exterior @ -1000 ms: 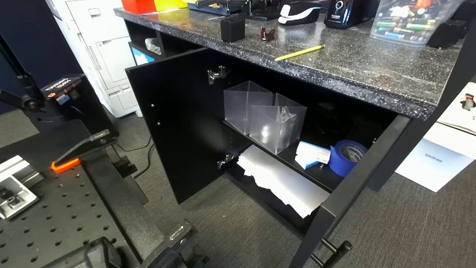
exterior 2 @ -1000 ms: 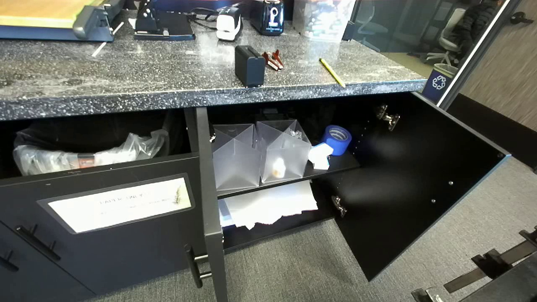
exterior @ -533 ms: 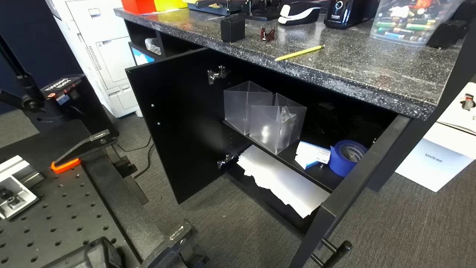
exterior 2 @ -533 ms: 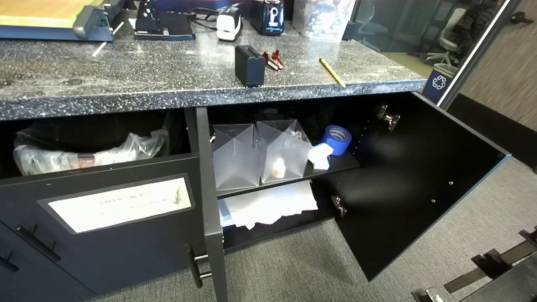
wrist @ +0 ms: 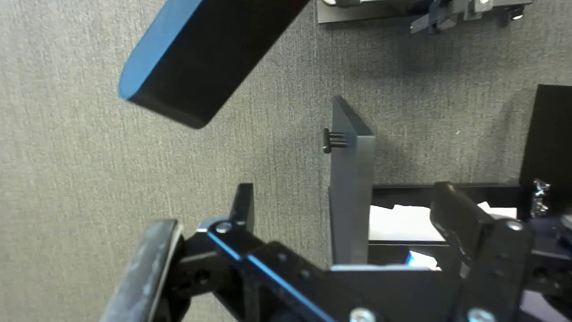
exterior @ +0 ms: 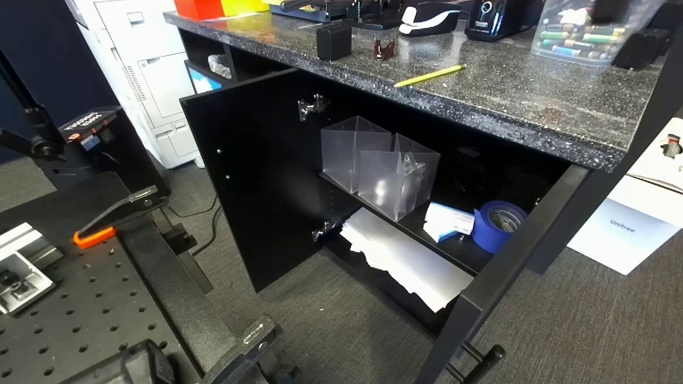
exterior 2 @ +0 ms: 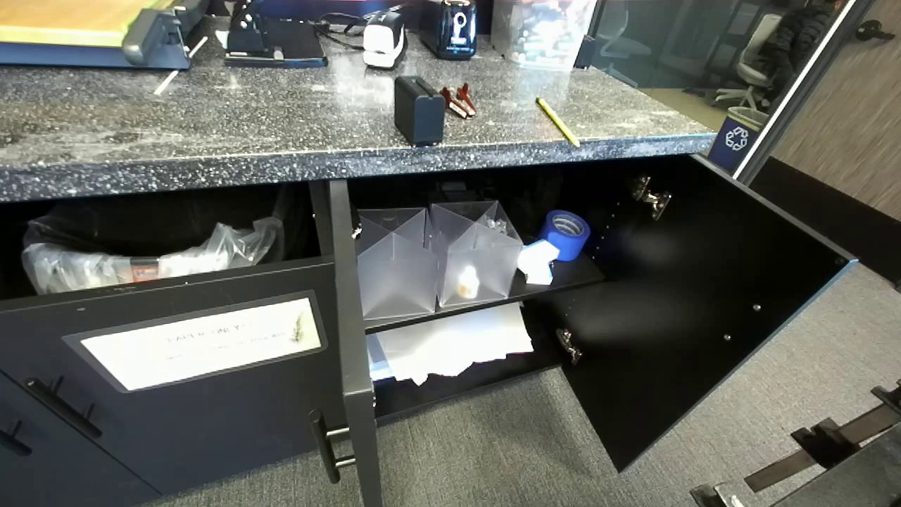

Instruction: Close the right cabinet door

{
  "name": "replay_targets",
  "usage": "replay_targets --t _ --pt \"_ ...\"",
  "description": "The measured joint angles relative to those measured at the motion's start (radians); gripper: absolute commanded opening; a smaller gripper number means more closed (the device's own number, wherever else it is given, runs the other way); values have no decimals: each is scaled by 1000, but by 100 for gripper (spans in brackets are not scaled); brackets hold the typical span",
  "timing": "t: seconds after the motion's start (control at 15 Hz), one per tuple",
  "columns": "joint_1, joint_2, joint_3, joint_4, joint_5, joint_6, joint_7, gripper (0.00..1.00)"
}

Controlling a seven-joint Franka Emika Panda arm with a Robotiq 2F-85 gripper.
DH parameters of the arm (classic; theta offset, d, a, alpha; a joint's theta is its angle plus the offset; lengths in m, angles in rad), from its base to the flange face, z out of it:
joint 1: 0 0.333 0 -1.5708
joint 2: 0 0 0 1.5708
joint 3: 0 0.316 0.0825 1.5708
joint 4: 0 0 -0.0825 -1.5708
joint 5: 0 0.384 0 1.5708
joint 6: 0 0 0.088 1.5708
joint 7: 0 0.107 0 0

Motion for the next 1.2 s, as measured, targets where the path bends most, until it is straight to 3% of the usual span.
replay_targets --t 0.27,0.47,0.8,1.2 --pt "-71 246 1 201 -3 0 37 100" --pt "-113 376 1 284 -27 0 70 100" --pt "-137 525 4 355 -48 0 130 100" --pt "-133 615 57 378 -47 11 207 100"
